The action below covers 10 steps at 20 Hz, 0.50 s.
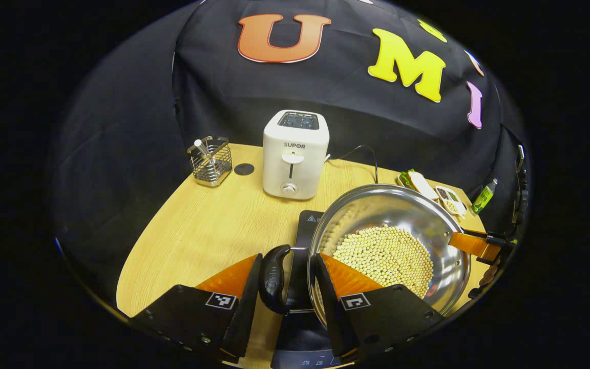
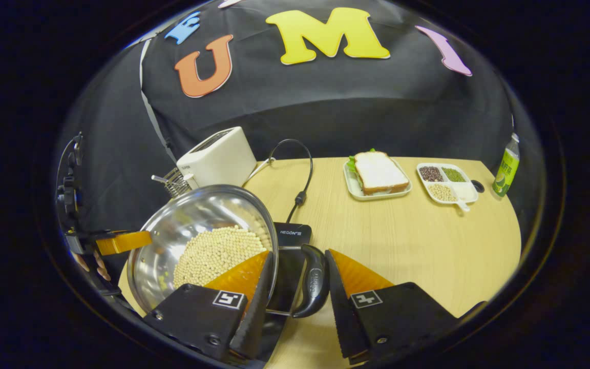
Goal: First push the handle of the pot to place it horizontally, then grasp the pot with both hands and set it on the induction cooktop.
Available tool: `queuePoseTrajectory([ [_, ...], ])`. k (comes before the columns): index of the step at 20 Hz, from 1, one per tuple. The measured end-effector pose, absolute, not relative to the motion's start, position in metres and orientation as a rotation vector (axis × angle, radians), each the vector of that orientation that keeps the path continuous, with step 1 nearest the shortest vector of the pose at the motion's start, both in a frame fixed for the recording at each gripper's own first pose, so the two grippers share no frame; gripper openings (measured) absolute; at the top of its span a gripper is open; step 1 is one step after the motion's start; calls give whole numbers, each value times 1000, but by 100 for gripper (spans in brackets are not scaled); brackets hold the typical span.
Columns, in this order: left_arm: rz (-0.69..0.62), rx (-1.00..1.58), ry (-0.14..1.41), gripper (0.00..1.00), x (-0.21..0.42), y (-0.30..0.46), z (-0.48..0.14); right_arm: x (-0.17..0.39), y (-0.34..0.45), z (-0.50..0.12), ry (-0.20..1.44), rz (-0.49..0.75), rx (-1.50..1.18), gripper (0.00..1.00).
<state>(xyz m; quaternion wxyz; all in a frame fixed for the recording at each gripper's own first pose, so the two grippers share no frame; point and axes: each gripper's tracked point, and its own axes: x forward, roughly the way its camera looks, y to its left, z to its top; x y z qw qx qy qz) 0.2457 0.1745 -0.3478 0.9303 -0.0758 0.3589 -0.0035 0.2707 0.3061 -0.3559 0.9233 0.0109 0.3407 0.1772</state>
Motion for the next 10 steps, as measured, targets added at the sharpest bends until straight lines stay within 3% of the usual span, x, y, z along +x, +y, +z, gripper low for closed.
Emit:
queuePoseTrajectory([
  [3,46,-127,641,61,254,193,-329,274,301,-338,601,369,-5,65],
  [4,53,-122,619,67,256,198,-324,275,296,-328,554,355,-40,65],
  [5,54,-125,614,83,254,198,-317,273,291,-319,513,343,-82,72],
  [6,60,-126,606,83,252,199,-311,269,288,-311,480,337,-119,78],
  [10,98,-117,548,93,244,205,-288,247,279,-273,375,316,-158,80],
])
